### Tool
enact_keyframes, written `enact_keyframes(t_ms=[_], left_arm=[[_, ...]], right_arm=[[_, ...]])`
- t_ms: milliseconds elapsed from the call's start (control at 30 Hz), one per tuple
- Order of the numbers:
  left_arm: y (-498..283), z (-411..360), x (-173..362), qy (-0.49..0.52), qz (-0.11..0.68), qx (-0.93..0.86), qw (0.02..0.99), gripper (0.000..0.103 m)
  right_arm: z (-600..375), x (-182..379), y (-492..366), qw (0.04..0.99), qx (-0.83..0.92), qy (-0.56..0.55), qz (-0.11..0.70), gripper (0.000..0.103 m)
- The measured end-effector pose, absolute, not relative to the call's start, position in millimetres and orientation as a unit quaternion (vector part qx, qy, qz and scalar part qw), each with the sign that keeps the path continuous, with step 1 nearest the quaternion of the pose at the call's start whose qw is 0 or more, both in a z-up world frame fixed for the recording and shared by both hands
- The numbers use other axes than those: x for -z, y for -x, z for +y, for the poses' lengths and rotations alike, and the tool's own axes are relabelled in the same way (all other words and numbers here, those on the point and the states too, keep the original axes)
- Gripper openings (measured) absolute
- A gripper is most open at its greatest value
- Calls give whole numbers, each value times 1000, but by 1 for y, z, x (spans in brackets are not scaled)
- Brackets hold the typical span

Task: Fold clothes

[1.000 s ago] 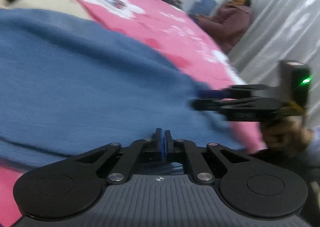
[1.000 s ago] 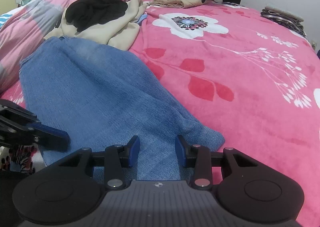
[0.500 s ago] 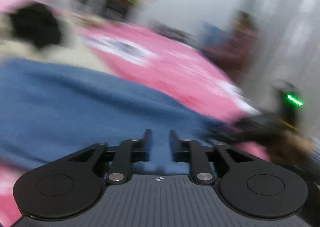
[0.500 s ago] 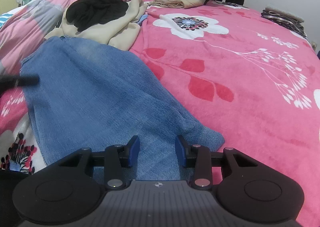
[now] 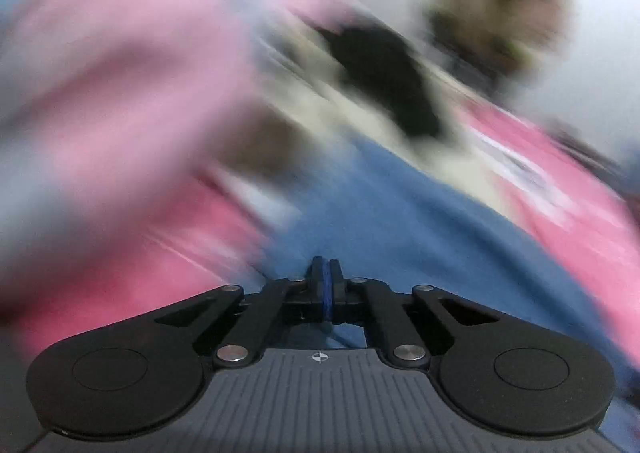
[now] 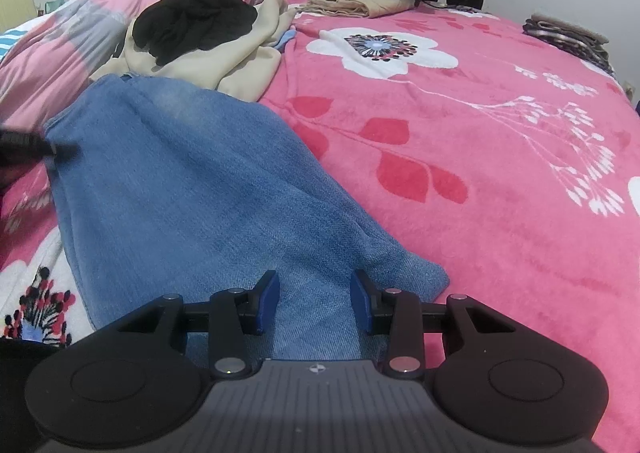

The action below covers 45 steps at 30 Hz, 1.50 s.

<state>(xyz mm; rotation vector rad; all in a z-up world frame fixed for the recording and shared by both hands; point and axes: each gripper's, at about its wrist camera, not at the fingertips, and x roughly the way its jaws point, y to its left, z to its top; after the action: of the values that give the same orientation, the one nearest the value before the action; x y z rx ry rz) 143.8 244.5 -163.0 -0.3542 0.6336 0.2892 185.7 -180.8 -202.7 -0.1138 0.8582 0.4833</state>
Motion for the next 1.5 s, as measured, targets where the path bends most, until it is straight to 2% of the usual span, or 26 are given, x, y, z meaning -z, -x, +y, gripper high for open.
enact_keyframes(t_ms=[67,133,267,367,500,567,600,667,767,900,1033,1167,1333,1500], left_arm=[[-141,266,161,247,302,-129,912,6],[-139,256,161,269,291,-59,916,14],[-150,165,167,134,322,129,928,17],[-152,100,179,84,347,249,900,18],[-182,66,206,26,377,301,875,24],[-189,91,216,18,351,267,897,9],[-193,103,221,14,337,251,907,5],[-200,127,230,9,310,217,926,5],[-213,158,241,82,301,188,931,5],[-210,157,244,81,284,186,937,5],[-207,166,246,111,280,192,934,5],[-202,161,241,113,273,189,937,5],[-204,159,238,119,272,190,936,5],[-203,159,238,122,271,191,936,5]], right_arm=[[-181,203,-186,880,-232,53,412,40],[-182,203,-186,879,-233,51,412,40],[-182,203,-186,880,-232,51,412,40],[-181,203,-186,880,-231,52,412,40],[-179,203,-185,881,-229,60,411,40],[-178,204,-184,881,-228,63,410,40],[-179,204,-184,881,-229,63,410,41],[-178,204,-184,881,-229,66,410,41],[-176,204,-184,881,-229,74,408,41],[-171,203,-183,881,-225,93,407,41],[-165,195,-176,890,-210,122,386,48],[-167,179,-179,905,-197,97,365,48],[-147,167,-205,887,-245,14,391,48],[-96,176,-216,843,-314,27,436,48]])
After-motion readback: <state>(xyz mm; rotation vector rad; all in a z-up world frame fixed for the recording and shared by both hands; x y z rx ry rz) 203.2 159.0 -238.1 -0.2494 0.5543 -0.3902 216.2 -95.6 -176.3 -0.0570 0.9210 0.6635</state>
